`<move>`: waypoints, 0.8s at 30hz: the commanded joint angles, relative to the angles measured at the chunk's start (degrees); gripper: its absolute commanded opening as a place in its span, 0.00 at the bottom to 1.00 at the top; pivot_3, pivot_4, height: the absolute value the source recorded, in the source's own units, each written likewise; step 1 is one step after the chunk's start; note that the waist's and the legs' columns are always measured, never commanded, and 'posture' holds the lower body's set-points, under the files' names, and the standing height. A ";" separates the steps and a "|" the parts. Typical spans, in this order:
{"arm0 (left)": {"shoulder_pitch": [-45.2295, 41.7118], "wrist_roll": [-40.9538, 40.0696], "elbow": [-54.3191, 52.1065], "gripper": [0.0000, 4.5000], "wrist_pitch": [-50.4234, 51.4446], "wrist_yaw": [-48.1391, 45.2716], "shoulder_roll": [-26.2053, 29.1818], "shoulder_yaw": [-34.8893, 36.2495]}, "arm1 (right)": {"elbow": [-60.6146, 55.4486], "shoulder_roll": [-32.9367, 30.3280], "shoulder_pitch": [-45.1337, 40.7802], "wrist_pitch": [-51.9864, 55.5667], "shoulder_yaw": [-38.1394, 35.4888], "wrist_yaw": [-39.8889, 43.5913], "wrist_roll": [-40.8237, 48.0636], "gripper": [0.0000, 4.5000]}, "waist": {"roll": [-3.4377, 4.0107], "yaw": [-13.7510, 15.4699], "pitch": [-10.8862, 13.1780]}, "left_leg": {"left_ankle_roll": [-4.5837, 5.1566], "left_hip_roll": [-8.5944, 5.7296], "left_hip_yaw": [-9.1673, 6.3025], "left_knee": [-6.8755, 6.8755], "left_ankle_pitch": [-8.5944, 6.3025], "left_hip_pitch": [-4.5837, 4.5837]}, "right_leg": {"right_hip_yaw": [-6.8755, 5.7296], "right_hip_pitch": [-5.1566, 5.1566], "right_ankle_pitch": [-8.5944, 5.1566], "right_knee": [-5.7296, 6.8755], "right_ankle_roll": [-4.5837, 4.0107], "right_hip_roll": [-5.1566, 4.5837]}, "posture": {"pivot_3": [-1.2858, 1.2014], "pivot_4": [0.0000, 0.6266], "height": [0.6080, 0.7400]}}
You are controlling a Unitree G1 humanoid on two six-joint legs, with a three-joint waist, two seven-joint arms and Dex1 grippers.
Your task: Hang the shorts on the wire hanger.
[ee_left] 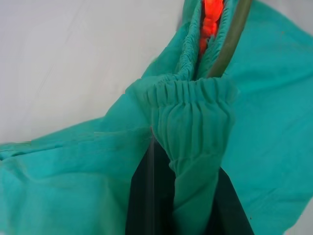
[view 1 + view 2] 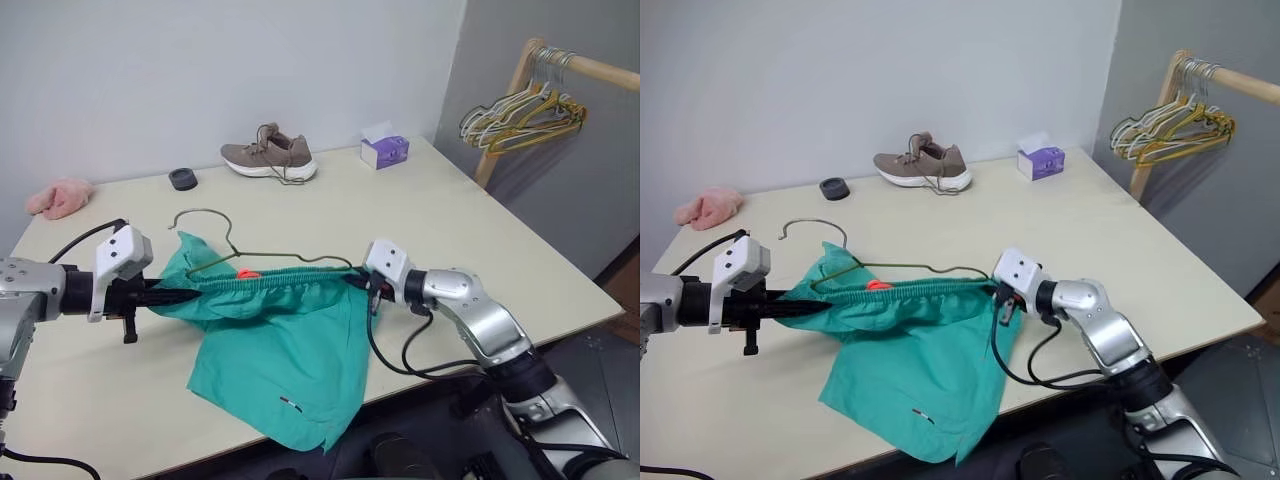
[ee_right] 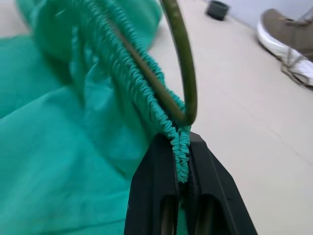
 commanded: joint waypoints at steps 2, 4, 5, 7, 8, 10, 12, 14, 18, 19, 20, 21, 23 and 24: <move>-2.52 6.07 5.95 0.00 -4.88 1.53 3.91 0.08 | -1.33 -8.20 0.33 -2.01 -0.91 3.39 -4.31 0.00 | -0.01 0.15 0.00 | 0.00 0.00 0.01 0.01 0.00 0.00 | 0.01 0.01 -0.01 0.00 0.03 0.00 | 0.40 0.00 1.00; -3.15 7.78 7.04 0.00 -7.35 1.99 4.21 -1.01 | -1.20 -10.21 -0.52 -2.74 -0.56 4.83 -4.64 0.00 | -0.02 0.17 -0.01 | 0.00 0.02 0.00 0.01 0.00 0.01 | -0.02 0.03 -0.02 0.00 0.03 0.00 | 0.40 0.00 1.00; -3.67 8.79 7.72 0.00 -8.95 2.40 4.34 -1.70 | -1.04 -11.34 -1.12 -3.68 -0.32 5.67 -5.01 0.00 | -0.02 0.16 -0.01 | 0.00 0.02 0.01 0.01 0.00 0.01 | -0.02 0.03 -0.02 0.00 0.03 0.00 | 0.40 0.00 1.00; -4.72 10.06 8.84 0.00 -11.00 3.11 4.24 -2.62 | -0.85 -12.91 -1.89 -4.95 0.02 6.89 -5.32 0.00 | -0.01 0.16 0.01 | 0.00 0.02 0.01 0.01 0.00 0.00 | -0.02 0.03 -0.02 0.00 0.03 0.00 | 0.40 0.00 1.00; -5.37 11.03 9.49 0.00 -12.49 3.69 4.26 -3.28 | -0.90 -13.51 -2.13 -5.29 0.09 7.41 -5.31 0.00 | -0.03 0.16 0.00 | 0.00 0.02 0.01 0.00 0.00 0.00 | -0.01 0.02 -0.02 -0.01 0.03 0.00 | 0.40 0.00 1.00; -6.52 13.13 10.88 0.00 -15.72 5.24 4.40 -4.44 | -1.52 -14.26 -2.50 -4.83 0.19 8.61 -4.70 0.00 | -0.05 0.18 -0.01 | 0.00 0.02 0.01 0.01 0.00 -0.01 | -0.01 0.03 -0.02 -0.02 0.03 0.00 | 0.40 0.00 1.00; -7.23 14.86 11.91 0.00 -18.58 6.50 4.74 -5.39 | -2.28 -14.17 -2.95 -4.19 0.10 8.95 -4.27 0.00 | -0.04 0.17 -0.01 | 0.00 0.02 0.00 0.01 0.00 0.00 | -0.02 0.03 -0.02 -0.02 0.03 0.00 | 0.41 0.00 1.00; -7.75 15.89 12.32 0.00 -20.32 7.42 4.84 -6.00 | -3.10 -13.14 -3.87 -3.44 0.23 8.60 -4.29 0.00 | -0.04 0.17 -0.01 | 0.00 0.03 0.01 0.01 0.00 0.00 | -0.01 0.03 -0.02 -0.01 0.03 0.00 | 0.41 0.00 1.00; -7.56 19.35 12.79 0.00 -23.97 9.08 6.28 -7.68 | -3.44 -14.59 -6.39 -2.19 1.99 11.13 -5.81 0.00 | -0.04 0.19 0.00 | 0.00 0.03 0.01 0.01 0.00 -0.01 | 0.00 0.02 -0.02 -0.01 0.03 0.00 | 0.41 0.00 1.00; -7.59 20.14 13.19 0.00 -24.89 9.55 6.60 -7.92 | -3.57 -15.25 -6.52 -2.59 2.36 11.98 -6.12 0.00 | -0.04 0.22 -0.01 | 0.00 0.03 0.01 0.01 0.00 0.00 | -0.02 0.02 -0.02 -0.01 0.03 0.00 | 0.41 0.00 1.00; -7.83 21.24 13.61 0.00 -25.83 10.35 6.99 -8.27 | -4.34 -16.49 -6.40 -2.79 3.22 13.62 -6.44 0.00 | -0.04 0.24 0.00 | 0.00 0.03 -0.01 0.00 0.00 -0.01 | -0.03 0.02 -0.02 -0.01 0.03 0.00 | 0.41 0.00 1.00; -8.23 22.59 13.96 0.00 -26.91 11.24 7.35 -8.83 | -5.20 -17.29 -6.18 -3.29 4.12 14.82 -6.87 0.00 | -0.04 0.33 0.00 | 0.00 0.03 -0.01 0.00 0.00 -0.01 | -0.02 0.02 -0.02 -0.01 0.04 0.00 | 0.41 0.00 1.00; -9.23 24.60 13.86 0.00 -28.33 12.76 7.33 -10.04 | -6.53 -17.35 -6.13 -4.38 6.58 15.76 -8.33 0.00 | -0.05 0.44 0.00 | 0.01 0.02 -0.01 0.00 0.00 -0.02 | -0.03 0.02 -0.02 -0.02 0.04 -0.01 | 0.41 0.00 1.00; -9.82 25.02 13.73 0.00 -28.49 13.35 7.04 -10.48 | -6.57 -16.67 -6.35 -4.67 7.52 15.35 -9.09 0.00 | -0.05 0.45 -0.01 | 0.01 0.02 -0.01 0.01 0.00 -0.02 | -0.03 0.03 -0.02 -0.02 0.04 -0.01 | 0.41 0.00 1.00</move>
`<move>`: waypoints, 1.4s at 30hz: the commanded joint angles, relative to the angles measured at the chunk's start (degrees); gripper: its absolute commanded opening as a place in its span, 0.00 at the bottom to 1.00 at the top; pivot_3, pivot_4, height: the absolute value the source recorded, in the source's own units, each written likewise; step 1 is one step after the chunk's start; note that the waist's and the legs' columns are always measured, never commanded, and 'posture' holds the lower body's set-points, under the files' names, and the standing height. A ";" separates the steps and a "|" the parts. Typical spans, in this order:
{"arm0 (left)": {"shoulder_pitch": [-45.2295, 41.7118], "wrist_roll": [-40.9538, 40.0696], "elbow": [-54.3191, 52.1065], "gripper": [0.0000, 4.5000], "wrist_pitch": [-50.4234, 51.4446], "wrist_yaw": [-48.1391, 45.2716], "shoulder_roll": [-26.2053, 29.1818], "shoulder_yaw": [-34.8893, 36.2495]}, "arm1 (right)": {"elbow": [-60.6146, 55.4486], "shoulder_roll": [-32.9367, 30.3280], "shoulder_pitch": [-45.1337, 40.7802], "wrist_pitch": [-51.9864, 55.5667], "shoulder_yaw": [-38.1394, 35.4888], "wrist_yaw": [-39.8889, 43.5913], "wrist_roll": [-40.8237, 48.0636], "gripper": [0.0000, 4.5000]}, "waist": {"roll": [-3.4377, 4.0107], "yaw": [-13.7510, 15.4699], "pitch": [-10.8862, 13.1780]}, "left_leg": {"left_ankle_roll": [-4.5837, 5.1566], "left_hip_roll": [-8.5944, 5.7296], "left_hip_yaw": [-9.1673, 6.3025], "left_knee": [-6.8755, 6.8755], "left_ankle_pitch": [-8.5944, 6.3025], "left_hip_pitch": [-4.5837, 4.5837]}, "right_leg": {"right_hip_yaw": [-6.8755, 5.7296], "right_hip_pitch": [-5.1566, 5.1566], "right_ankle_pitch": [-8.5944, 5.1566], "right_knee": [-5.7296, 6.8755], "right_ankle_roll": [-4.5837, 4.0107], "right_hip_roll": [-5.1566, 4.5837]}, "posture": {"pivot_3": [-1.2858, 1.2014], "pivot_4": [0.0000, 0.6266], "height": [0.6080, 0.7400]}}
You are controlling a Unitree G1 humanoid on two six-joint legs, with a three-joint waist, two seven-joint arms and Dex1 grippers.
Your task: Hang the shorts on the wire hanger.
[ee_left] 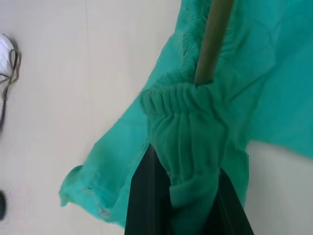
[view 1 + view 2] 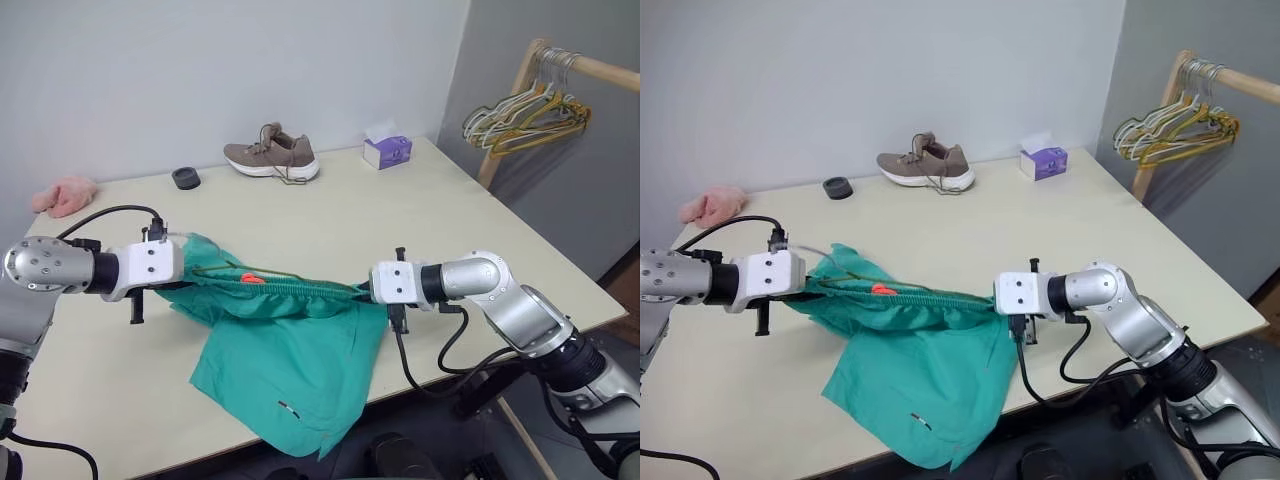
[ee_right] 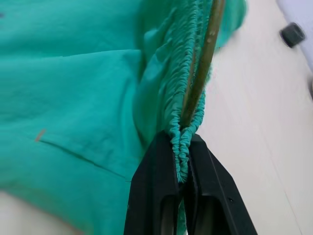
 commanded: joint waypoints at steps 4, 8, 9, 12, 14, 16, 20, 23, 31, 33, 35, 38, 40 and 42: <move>-3.72 5.42 5.65 0.00 2.94 4.02 3.15 1.78 | 1.95 0.13 -1.35 2.70 0.75 1.52 -4.09 0.00 | -0.03 -0.06 0.01 | 0.00 0.00 0.00 0.03 0.01 0.00 | -0.01 0.01 0.00 0.02 0.00 0.01 | 0.41 0.00 1.00; -3.43 8.05 7.63 0.00 0.55 5.29 4.82 1.00 | 3.02 -0.41 -1.86 3.85 -1.30 2.46 -3.02 0.00 | -0.02 -0.08 0.01 | 0.00 0.01 -0.03 0.02 0.01 0.01 | -0.04 0.00 0.00 0.03 0.00 0.01 | 0.41 0.00 1.00; -3.29 8.65 8.01 0.00 0.07 5.67 5.16 0.96 | 3.35 -0.96 -2.22 3.80 -1.88 2.73 -2.96 0.00 | -0.02 -0.09 0.01 | 0.00 0.00 -0.03 0.02 0.00 0.00 | -0.04 0.00 0.00 0.03 0.00 0.01 | 0.41 0.00 1.00; -3.09 10.75 8.39 0.00 -1.06 7.09 6.08 0.61 | 2.31 -3.14 -1.67 3.96 -2.01 4.29 -2.95 0.00 | -0.03 -0.07 0.00 | 0.00 -0.01 -0.02 0.02 0.00 -0.02 | -0.02 -0.01 0.00 0.02 -0.01 0.00 | 0.41 0.00 1.00; -3.44 11.93 8.46 0.00 -1.71 8.00 6.33 0.18 | 1.65 -3.58 -0.84 3.84 -1.14 4.57 -3.30 0.00 | -0.03 -0.06 0.00 | 0.00 -0.01 -0.02 0.02 0.00 -0.02 | -0.02 0.00 0.00 0.02 0.00 -0.01 | 0.41 0.00 1.00; -4.01 13.45 8.57 0.00 -2.36 9.01 6.51 -0.36 | 1.48 -3.11 -0.64 3.77 -0.19 4.19 -4.05 0.00 | -0.03 -0.05 0.00 | 0.00 0.00 -0.04 0.02 0.00 -0.02 | -0.04 0.00 0.00 0.02 0.00 -0.01 | 0.41 0.00 1.00; -5.91 16.62 8.66 0.00 -3.26 11.71 6.72 -1.27 | 1.73 -1.74 -1.38 4.17 1.39 3.48 -5.33 0.00 | -0.04 -0.06 0.00 | 0.00 -0.01 -0.02 0.04 0.01 -0.01 | -0.04 0.01 0.00 0.03 0.00 0.00 | 0.41 0.00 1.00; -7.58 15.16 8.38 0.00 -1.33 12.15 4.86 -0.64 | 2.57 0.54 -1.84 4.80 3.73 3.36 -6.08 0.00 | -0.07 -0.09 -0.02 | 0.00 -0.01 -0.02 0.04 0.01 -0.01 | -0.04 0.01 0.00 0.03 0.00 0.00 | 0.41 0.00 1.00; -4.70 -2.66 -2.85 0.00 16.24 6.83 -1.46 5.30 | 6.60 6.97 -1.14 9.77 4.19 1.94 -4.52 0.00 | -0.12 -0.19 -0.05 | 0.00 0.00 -0.04 0.07 0.01 -0.01 | -0.05 0.00 0.00 0.09 0.00 0.00 | 0.42 0.00 1.00; -3.53 -4.41 -4.61 0.00 18.97 6.86 -2.06 6.54 | 7.16 9.78 -2.11 12.59 1.50 -0.18 -2.95 0.00 | -0.13 -0.10 -0.05 | 0.00 0.00 -0.06 0.06 0.01 -0.01 | -0.06 0.01 0.00 0.08 0.00 0.00 | 0.42 0.00 1.00; -1.97 -5.54 -6.19 0.00 20.93 7.26 -2.36 7.73 | 6.29 10.82 -2.21 14.63 0.68 -0.03 -1.89 0.00 | -0.13 -0.12 -0.05 | 0.00 0.00 -0.07 0.06 0.01 -0.01 | -0.05 0.00 0.01 0.10 -0.01 0.00 | 0.41 0.00 1.00; 0.55 -3.89 -7.46 0.00 19.94 7.82 -1.97 8.09 | 5.32 9.71 -0.89 15.03 0.51 0.86 -1.82 0.00 | -0.13 -0.08 -0.05 | 0.00 -0.01 -0.07 0.06 0.01 0.00 | -0.05 0.00 0.01 0.09 -0.01 0.00 | 0.42 0.00 1.00; 1.78 -1.71 -6.97 0.00 17.59 8.37 -0.98 8.05 | 5.11 9.13 -0.78 15.67 -0.84 0.82 -1.30 0.00 | -0.13 -0.06 -0.05 | 0.00 -0.01 -0.07 0.06 0.01 0.00 | -0.04 0.00 0.01 0.07 -0.02 0.00 | 0.42 0.00 1.00; 2.51 0.88 -6.12 0.00 14.75 9.20 0.10 7.73 | 4.66 7.88 -0.45 16.26 -2.01 1.40 -0.49 0.00 | -0.13 -0.06 -0.05 | -0.01 -0.01 -0.08 0.06 0.01 0.00 | -0.04 0.00 0.01 0.07 -0.02 0.00 | 0.42 0.00 1.00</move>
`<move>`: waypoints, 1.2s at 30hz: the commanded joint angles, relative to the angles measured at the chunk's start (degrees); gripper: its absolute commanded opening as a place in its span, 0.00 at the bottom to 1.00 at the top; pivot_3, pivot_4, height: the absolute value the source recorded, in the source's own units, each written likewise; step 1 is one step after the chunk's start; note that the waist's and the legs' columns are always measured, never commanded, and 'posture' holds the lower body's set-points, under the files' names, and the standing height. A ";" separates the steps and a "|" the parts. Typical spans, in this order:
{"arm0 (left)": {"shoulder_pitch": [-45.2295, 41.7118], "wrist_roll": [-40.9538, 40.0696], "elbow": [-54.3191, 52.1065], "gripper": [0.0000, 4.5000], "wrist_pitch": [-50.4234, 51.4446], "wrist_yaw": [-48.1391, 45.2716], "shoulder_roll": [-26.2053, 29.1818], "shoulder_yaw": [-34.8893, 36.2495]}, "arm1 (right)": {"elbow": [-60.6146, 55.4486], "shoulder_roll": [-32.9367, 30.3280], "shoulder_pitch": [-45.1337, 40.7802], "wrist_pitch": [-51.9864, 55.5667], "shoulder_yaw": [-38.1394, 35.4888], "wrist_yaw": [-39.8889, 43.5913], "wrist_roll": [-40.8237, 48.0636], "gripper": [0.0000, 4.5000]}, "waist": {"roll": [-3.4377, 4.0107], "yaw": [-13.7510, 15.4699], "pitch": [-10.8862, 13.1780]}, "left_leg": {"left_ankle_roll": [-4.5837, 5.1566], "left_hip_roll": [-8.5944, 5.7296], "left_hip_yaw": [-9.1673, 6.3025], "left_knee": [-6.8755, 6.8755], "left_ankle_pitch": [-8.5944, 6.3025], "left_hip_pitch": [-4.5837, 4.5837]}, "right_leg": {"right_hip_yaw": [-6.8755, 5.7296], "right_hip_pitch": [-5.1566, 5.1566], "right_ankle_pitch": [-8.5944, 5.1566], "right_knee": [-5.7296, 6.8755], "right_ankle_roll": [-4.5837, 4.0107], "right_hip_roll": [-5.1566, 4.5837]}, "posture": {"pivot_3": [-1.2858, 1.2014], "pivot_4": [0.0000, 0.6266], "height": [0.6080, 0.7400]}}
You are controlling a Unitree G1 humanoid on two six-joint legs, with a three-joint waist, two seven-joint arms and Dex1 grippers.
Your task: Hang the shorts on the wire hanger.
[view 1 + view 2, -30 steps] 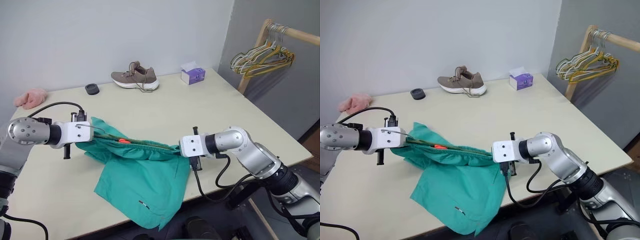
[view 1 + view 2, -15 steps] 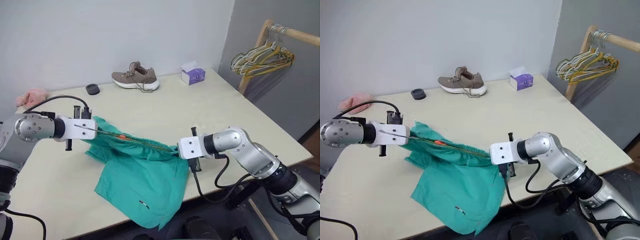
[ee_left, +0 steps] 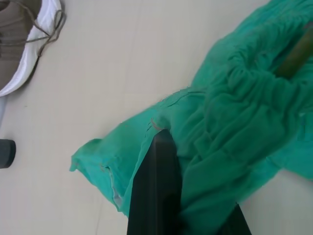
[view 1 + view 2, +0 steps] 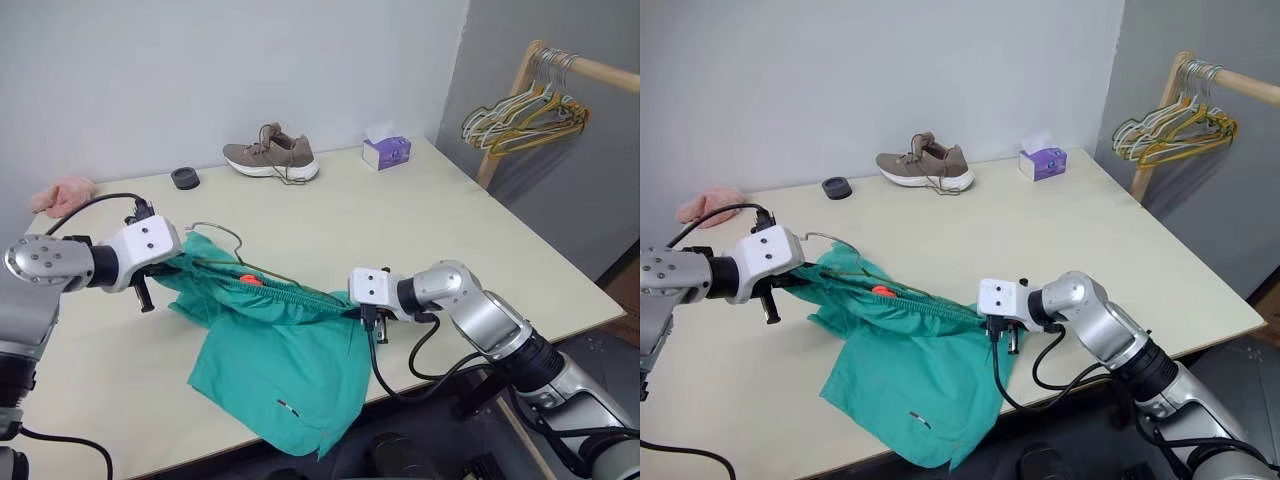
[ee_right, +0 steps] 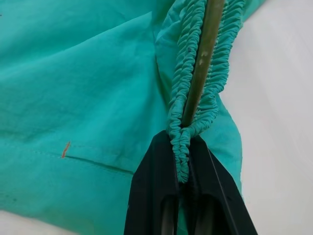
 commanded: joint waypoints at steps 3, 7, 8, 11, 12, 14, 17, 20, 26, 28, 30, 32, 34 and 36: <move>0.04 8.02 2.82 0.00 -7.96 3.93 4.33 1.63 | -2.63 -5.58 0.70 1.37 -4.80 3.03 2.49 0.00 | 0.00 0.22 0.00 | 0.00 0.00 0.01 0.00 0.00 0.00 | 0.01 0.00 0.00 -0.02 0.00 0.00 | 0.42 0.00 1.00; -0.20 11.60 3.93 0.00 -11.97 6.15 5.27 1.12 | -4.68 -9.53 0.39 1.37 -6.16 5.25 4.22 0.00 | 0.01 0.45 0.01 | 0.00 0.00 0.01 -0.01 0.00 0.00 | 0.00 0.01 -0.01 -0.03 0.01 -0.01 | 0.42 0.00 1.00; -0.27 12.71 4.25 0.00 -13.06 6.78 5.65 0.76 | -4.64 -10.10 -0.32 1.58 -6.72 5.49 4.73 0.00 | 0.01 0.56 0.01 | 0.00 -0.01 0.02 -0.01 0.00 0.00 | 0.01 0.01 -0.01 -0.03 0.01 -0.01 | 0.42 0.00 1.00; -0.41 15.54 5.51 0.00 -15.70 8.90 6.59 0.36 | -3.11 -11.55 -2.13 0.64 -8.11 5.27 4.94 0.00 | 0.01 0.54 0.01 | 0.00 0.00 0.06 -0.01 0.00 0.00 | 0.03 0.00 -0.01 -0.03 0.01 -0.01 | 0.42 0.00 1.00; -0.54 16.23 5.91 0.00 -16.32 9.50 6.76 0.32 | -3.06 -11.91 -2.19 0.48 -8.20 5.31 5.03 0.00 | 0.01 0.56 0.01 | 0.00 0.00 0.05 -0.01 0.00 0.00 | 0.02 0.00 -0.01 -0.02 0.01 -0.01 | 0.42 0.00 1.00; -1.09 17.49 6.59 0.00 -17.48 10.74 7.02 0.03 | -4.04 -12.67 -1.70 -0.01 -7.41 5.74 4.95 0.00 | 0.00 0.76 0.00 | 0.00 0.01 0.04 -0.02 0.00 0.00 | 0.00 0.00 -0.01 -0.02 0.01 -0.01 | 0.42 0.00 1.00; -2.55 19.15 6.69 0.00 -18.18 12.04 7.09 -0.93 | -5.72 -11.01 -2.02 0.91 -5.55 5.42 5.11 0.00 | 0.01 1.17 0.01 | 0.01 0.00 0.06 -0.03 -0.01 -0.01 | 0.02 0.00 -0.01 -0.03 0.02 -0.01 | 0.42 0.00 1.00; -3.41 19.44 6.79 0.00 -17.89 11.85 6.93 -1.41 | -5.85 -9.35 -2.92 1.20 -4.37 4.76 4.99 0.00 | 0.01 1.37 0.01 | 0.01 0.00 0.07 -0.03 -0.01 -0.01 | 0.01 0.00 -0.01 -0.03 0.02 -0.01 | 0.42 0.00 1.00; -3.70 17.65 5.26 0.00 -15.66 9.90 5.64 -1.83 | -6.88 -4.19 -3.49 2.78 -4.79 0.10 4.82 0.18 | 0.01 1.41 0.01 | 0.01 0.00 0.06 -0.01 0.00 0.00 | 0.00 0.00 -0.01 0.01 0.01 -0.01 | 0.42 0.00 1.00; -3.43 18.03 4.82 0.00 -15.38 9.68 5.80 -2.17 | -7.42 -3.64 -3.59 3.62 -5.11 -1.08 4.36 0.32 | 0.01 1.37 0.01 | 0.01 0.00 0.06 -0.01 0.00 0.00 | 0.00 -0.02 -0.01 0.01 0.01 0.00 | 0.42 0.00 1.00; -3.27 18.27 4.60 0.00 -15.11 9.70 5.69 -2.30 | -8.37 -4.31 -3.53 3.99 -4.98 -0.95 4.32 0.49 | 0.01 1.51 0.01 | 0.01 0.00 0.05 -0.02 0.00 0.00 | 0.00 -0.02 -0.01 0.00 0.01 -0.01 | 0.42 0.00 1.00; -3.46 18.42 4.30 0.00 -14.67 9.91 5.11 -2.47 | -9.85 -5.42 -2.87 4.01 -5.03 -0.59 4.28 0.64 | 0.01 1.63 0.01 | 0.01 -0.01 0.05 -0.02 0.00 -0.02 | 0.00 -0.02 -0.01 -0.01 0.01 -0.01 | 0.42 0.00 1.00; -3.80 18.34 4.03 0.00 -14.13 10.09 4.38 -2.57 | -11.54 -6.42 -1.70 4.74 -5.15 -0.43 4.57 0.79 | 0.00 1.77 0.00 | 0.01 -0.01 0.03 -0.02 -0.01 -0.03 | -0.01 -0.03 -0.01 -0.02 0.01 -0.02 | 0.42 0.00 1.00; -4.04 16.76 3.75 0.00 -12.14 9.81 3.02 -2.01 | -11.95 -6.45 -0.81 5.39 -4.95 -1.54 4.20 0.93 | -0.01 1.72 0.00 | 0.01 -0.01 0.03 -0.02 -0.01 -0.03 | -0.02 -0.01 -0.01 -0.03 0.02 -0.02 | 0.42 0.00 1.00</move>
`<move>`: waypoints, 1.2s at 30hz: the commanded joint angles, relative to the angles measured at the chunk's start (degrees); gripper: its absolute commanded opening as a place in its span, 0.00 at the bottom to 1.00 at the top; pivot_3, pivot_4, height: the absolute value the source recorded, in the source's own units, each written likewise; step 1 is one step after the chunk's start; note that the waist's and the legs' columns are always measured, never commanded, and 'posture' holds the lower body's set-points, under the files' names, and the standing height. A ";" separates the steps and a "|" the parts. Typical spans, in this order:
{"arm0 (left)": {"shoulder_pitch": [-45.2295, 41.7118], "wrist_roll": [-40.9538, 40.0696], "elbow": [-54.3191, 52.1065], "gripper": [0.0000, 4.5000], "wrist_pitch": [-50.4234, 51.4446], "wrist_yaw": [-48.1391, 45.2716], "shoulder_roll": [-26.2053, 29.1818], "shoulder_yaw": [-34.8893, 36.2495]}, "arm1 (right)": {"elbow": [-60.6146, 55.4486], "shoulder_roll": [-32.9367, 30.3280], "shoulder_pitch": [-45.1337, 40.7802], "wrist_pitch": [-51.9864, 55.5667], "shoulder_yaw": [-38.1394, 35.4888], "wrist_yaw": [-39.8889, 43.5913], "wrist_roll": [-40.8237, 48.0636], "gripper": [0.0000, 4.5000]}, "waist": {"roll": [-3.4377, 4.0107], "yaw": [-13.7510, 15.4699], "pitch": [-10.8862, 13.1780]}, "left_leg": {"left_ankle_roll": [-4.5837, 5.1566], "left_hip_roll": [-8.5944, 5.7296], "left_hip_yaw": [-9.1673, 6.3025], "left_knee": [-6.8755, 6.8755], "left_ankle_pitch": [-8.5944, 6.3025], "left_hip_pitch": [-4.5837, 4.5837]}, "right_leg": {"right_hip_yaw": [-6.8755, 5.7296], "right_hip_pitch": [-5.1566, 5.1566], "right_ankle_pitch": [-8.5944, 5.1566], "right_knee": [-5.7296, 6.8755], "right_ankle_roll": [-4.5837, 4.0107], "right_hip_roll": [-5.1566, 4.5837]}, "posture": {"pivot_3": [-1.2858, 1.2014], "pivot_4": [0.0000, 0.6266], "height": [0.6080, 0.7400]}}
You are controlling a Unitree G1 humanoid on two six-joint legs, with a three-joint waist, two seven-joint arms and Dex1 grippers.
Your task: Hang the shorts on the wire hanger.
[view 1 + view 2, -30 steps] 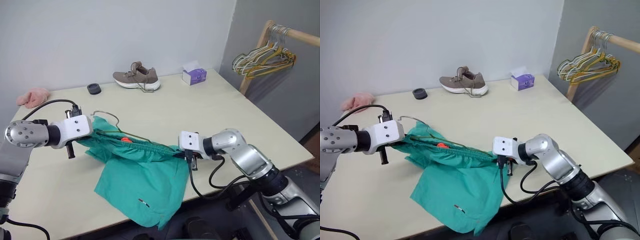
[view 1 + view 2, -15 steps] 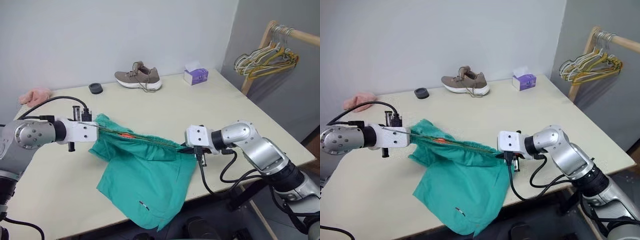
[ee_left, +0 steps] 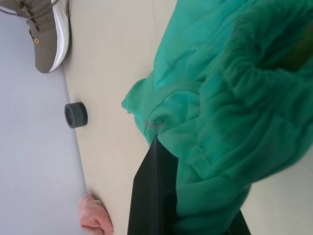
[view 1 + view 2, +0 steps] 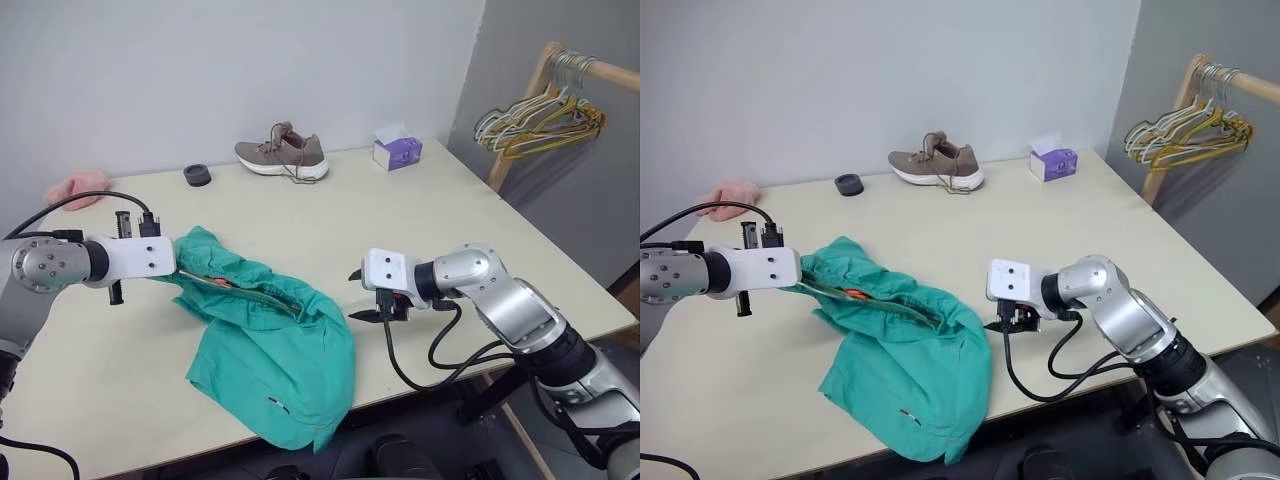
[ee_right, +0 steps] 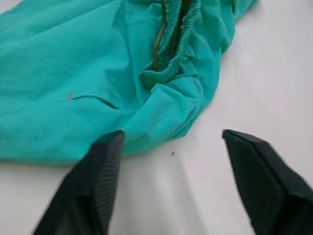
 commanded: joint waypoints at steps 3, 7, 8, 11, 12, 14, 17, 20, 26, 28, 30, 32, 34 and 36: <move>-1.46 -7.17 -2.08 0.00 8.27 -0.63 -4.70 4.99 | -1.10 3.52 1.47 0.72 -2.25 -6.55 -1.52 0.99 | -0.01 -0.21 0.00 | 0.00 0.00 0.02 0.02 0.00 0.01 | 0.01 0.01 0.00 0.01 0.00 0.00 | 0.41 0.00 1.00; -0.91 -19.43 -2.89 0.00 22.57 -2.09 -11.99 11.50 | 0.58 10.26 2.82 0.60 -4.03 -13.95 -2.22 0.99 | -0.02 -0.59 -0.02 | 0.00 0.06 0.00 0.05 0.01 0.04 | 0.00 0.01 0.00 0.10 0.00 0.05 | 0.41 0.00 1.00; -0.49 -20.98 -2.86 0.00 24.59 -2.40 -12.73 12.54 | 0.85 10.98 3.08 0.52 -4.00 -14.55 -2.36 0.99 | -0.04 -0.64 -0.03 | -0.01 0.06 -0.02 0.04 0.01 0.04 | -0.01 0.01 0.00 0.10 -0.01 0.05 | 0.41 0.00 1.00; 1.30 -25.41 -3.68 0.00 29.49 -3.24 -14.58 14.99 | 1.10 12.87 3.99 0.79 -4.02 -15.78 -1.57 0.99 | -0.15 -1.32 -0.10 | -0.01 0.03 -0.02 0.04 0.01 0.01 | 0.04 -0.01 0.17 0.07 -0.29 0.04 | 0.41 0.00 1.00; 1.89 -26.74 -4.30 0.00 30.86 -3.57 -15.08 15.56 | 1.00 13.14 4.24 0.80 -3.77 -15.80 -1.32 0.99 | -0.15 -1.54 -0.10 | -0.01 0.00 -0.02 0.05 0.01 0.01 | 0.05 -0.01 0.18 0.06 -0.30 0.02 | 0.41 0.00 1.00; 3.12 -28.49 -5.87 0.00 32.38 -4.51 -15.45 15.96 | 1.12 13.63 4.55 0.89 -3.64 -16.15 -1.10 0.99 | -0.18 -1.73 -0.12 | -0.01 -0.03 -0.02 0.04 0.01 0.01 | 0.06 -0.01 0.18 0.03 -0.30 0.00 | 0.41 0.00 1.00; 5.19 -30.18 -8.63 0.00 33.43 -6.65 -14.93 15.68 | 2.96 14.00 4.02 0.23 -4.10 -17.75 -2.26 0.99 | -0.18 -1.83 -0.12 | -0.02 -0.02 -0.03 0.03 0.00 0.01 | 0.05 -0.01 0.18 0.03 -0.30 0.00 | 0.41 0.00 1.00; 6.61 -31.31 -10.72 0.00 34.38 -8.28 -14.27 15.76 | 5.20 13.71 2.65 -0.83 -4.95 -18.67 -3.04 0.99 | -0.18 -1.81 -0.12 | -0.02 -0.02 -0.03 0.04 0.01 0.04 | 0.04 0.00 0.17 0.03 -0.29 0.00 | 0.41 0.00 1.00; 7.16 -30.91 -11.89 0.00 34.28 -9.10 -13.52 15.62 | 12.77 13.40 -1.18 -4.82 -4.72 -20.04 -5.81 0.99 | -0.17 -1.90 -0.11 | -0.02 -0.02 -0.02 0.03 0.01 0.05 | 0.04 0.00 0.18 0.02 -0.30 0.00 | 0.42 0.00 1.00; 7.24 -30.63 -12.17 0.00 34.04 -8.97 -13.39 15.61 | 14.75 13.45 -2.50 -6.01 -5.27 -20.23 -6.06 0.99 | -0.17 -1.87 -0.11 | -0.02 -0.02 -0.02 0.02 0.01 0.05 | 0.04 0.00 0.18 0.03 -0.31 0.00 | 0.42 0.00 1.00; 7.53 -30.82 -12.62 0.00 34.22 -8.95 -13.24 16.08 | 14.82 12.53 -2.74 -6.17 -5.64 -18.45 -5.41 0.99 | -0.17 -1.80 -0.11 | -0.02 -0.02 -0.02 0.02 0.01 0.05 | 0.05 0.00 0.18 0.03 -0.31 0.00 | 0.42 0.00 1.00; 7.82 -31.06 -13.16 0.00 34.49 -8.95 -13.16 16.37 | 15.00 11.68 -2.63 -6.20 -4.90 -15.71 -4.95 0.99 | -0.17 -1.75 -0.11 | -0.02 -0.02 -0.02 0.01 0.01 0.04 | 0.05 0.00 0.18 0.03 -0.31 0.00 | 0.42 0.00 1.00; 8.01 -31.08 -13.45 0.00 34.42 -9.08 -13.12 16.23 | 16.89 12.73 -3.04 -6.30 -3.81 -14.24 -4.78 0.99 | -0.17 -1.79 -0.11 | -0.02 -0.02 -0.01 0.01 0.01 0.04 | 0.06 0.00 0.18 0.02 -0.31 0.00 | 0.42 0.00 1.00; 8.08 -31.02 -13.60 0.00 34.30 -9.08 -13.15 15.98 | 21.20 14.34 -4.66 -7.86 -2.38 -13.34 -5.77 0.99 | -0.17 -1.89 -0.11 | -0.02 -0.02 -0.01 0.01 0.01 0.05 | 0.05 0.01 0.18 0.02 -0.31 0.00 | 0.42 0.00 1.00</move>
